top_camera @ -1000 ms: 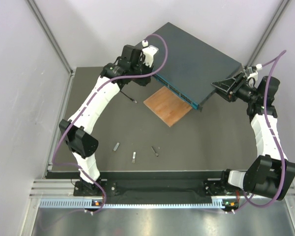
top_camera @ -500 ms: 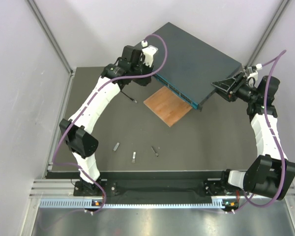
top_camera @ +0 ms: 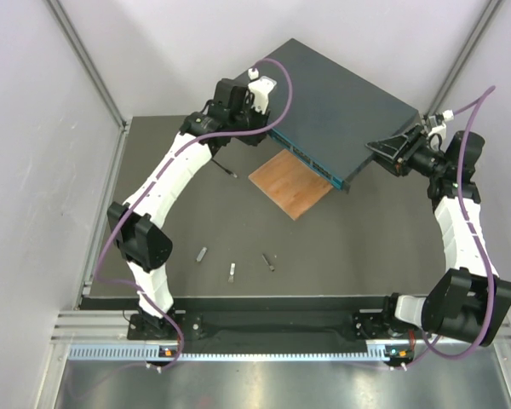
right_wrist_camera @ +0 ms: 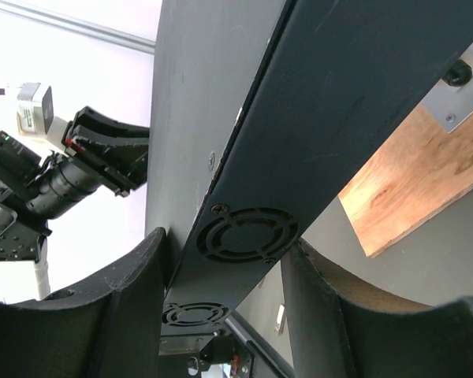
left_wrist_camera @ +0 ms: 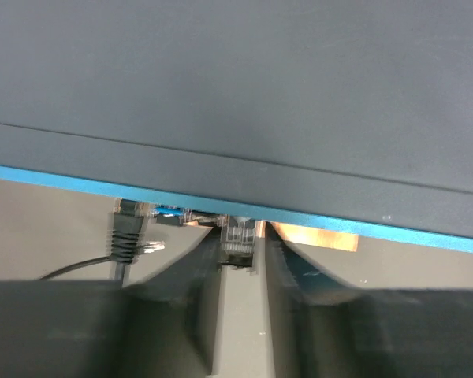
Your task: Insert the plug into the switch port
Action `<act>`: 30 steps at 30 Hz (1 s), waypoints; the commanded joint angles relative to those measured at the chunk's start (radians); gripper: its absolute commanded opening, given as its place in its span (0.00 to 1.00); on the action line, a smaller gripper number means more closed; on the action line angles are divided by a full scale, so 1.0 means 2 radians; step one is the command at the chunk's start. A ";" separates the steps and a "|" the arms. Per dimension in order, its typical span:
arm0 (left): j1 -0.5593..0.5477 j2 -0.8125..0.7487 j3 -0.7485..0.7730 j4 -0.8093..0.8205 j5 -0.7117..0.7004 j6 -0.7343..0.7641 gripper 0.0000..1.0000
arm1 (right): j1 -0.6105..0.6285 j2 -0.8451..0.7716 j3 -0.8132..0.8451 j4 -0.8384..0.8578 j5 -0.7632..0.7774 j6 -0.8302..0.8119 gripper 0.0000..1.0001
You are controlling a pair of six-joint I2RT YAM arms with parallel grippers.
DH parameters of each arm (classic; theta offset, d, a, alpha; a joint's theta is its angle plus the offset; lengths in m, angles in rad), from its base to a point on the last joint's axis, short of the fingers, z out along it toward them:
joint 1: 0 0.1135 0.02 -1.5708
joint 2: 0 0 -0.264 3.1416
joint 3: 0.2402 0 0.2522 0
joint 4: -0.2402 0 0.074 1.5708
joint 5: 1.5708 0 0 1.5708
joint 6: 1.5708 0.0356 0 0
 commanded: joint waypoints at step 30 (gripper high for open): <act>0.016 -0.174 -0.143 0.044 -0.006 0.023 0.28 | 0.044 0.029 0.044 0.015 -0.009 -0.098 0.00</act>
